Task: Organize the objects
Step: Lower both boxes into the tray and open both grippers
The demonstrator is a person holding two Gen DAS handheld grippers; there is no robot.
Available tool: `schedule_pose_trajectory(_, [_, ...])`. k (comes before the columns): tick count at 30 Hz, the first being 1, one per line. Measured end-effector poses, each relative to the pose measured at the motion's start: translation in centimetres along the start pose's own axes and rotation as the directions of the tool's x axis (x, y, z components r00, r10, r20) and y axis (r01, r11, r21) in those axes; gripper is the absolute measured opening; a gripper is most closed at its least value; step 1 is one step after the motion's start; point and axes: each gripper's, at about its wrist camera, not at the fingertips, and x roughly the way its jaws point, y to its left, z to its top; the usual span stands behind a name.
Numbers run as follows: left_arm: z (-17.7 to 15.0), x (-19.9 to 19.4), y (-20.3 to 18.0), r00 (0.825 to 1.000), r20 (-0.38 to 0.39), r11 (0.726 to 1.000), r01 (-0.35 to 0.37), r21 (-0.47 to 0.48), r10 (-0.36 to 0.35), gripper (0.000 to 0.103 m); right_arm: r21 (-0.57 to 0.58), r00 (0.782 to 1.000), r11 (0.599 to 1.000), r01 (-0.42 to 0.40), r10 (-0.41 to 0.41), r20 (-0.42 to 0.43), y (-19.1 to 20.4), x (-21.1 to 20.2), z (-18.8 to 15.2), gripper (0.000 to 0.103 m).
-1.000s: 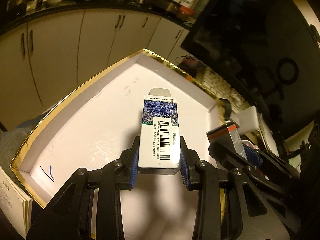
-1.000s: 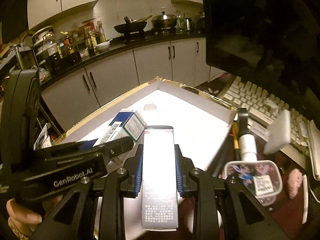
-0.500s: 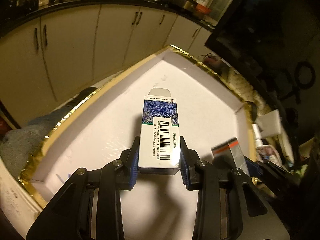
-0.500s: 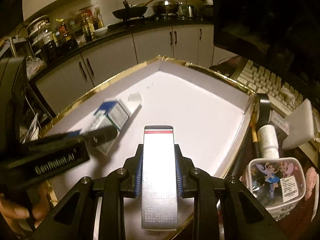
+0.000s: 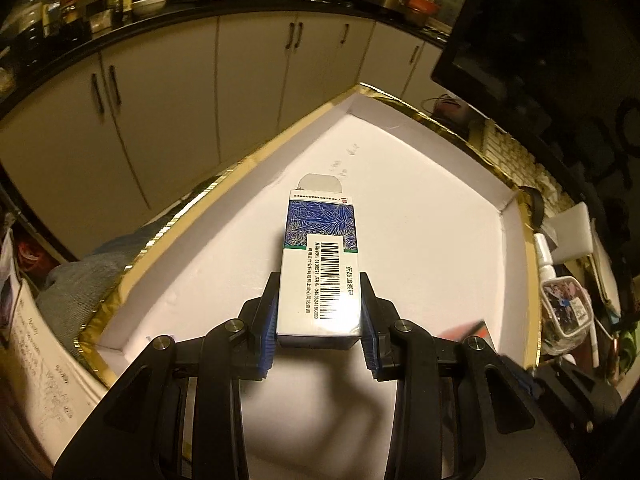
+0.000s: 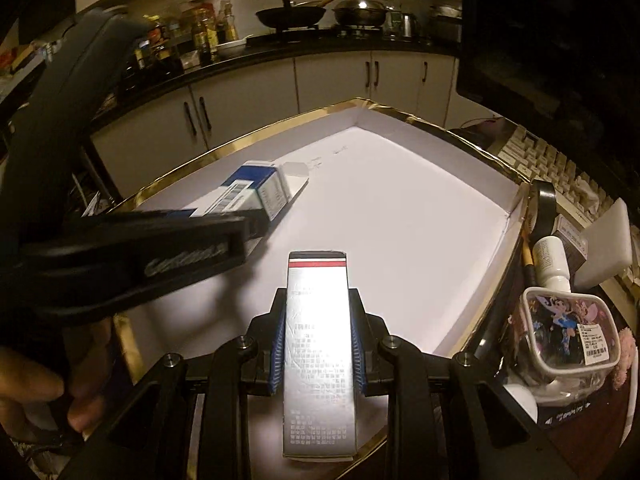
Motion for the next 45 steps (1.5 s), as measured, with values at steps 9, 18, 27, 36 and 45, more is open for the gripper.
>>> schedule_pose_trajectory(9, [0.0, 0.2, 0.8, 1.0, -0.026, 0.998, -0.017, -0.054, 0.016, 0.036, -0.007, 0.999, 0.999, -0.039, 0.039, 0.003, 0.9, -0.4, -0.5, 0.027])
schedule_pose_trajectory(18, [-0.2, 0.0, 0.3, 0.999, -0.026, 0.998, 0.016, -0.057, -0.018, 0.043, 0.047, 0.998, 0.997, -0.064, 0.063, 0.028, -0.3, -1.7, -0.6, 0.067])
schedule_pose_trajectory(27, [-0.4, -1.3, -0.3, 1.0, 0.017, 0.999, 0.026, -0.023, -0.026, 0.043, 0.084, 0.996, 0.995, -0.056, 0.049, 0.08, -1.5, -4.3, -1.1, 0.071])
schedule_pose_trajectory(36, [-0.8, -1.9, -1.7, 0.99, 0.025, 0.99, 0.138, -0.013, -0.138, 0.055, 0.158, 0.991, 0.987, -0.015, -0.006, 0.134, -4.4, -7.8, -2.7, 0.077])
schedule_pose_trajectory(45, [-1.5, -2.9, -3.5, 0.956, 0.001, 0.955, 0.294, -0.019, -0.294, 0.072, 0.277, 0.99, 0.96, 0.051, -0.085, 0.113, -8.9, -9.1, -6.0, 0.078])
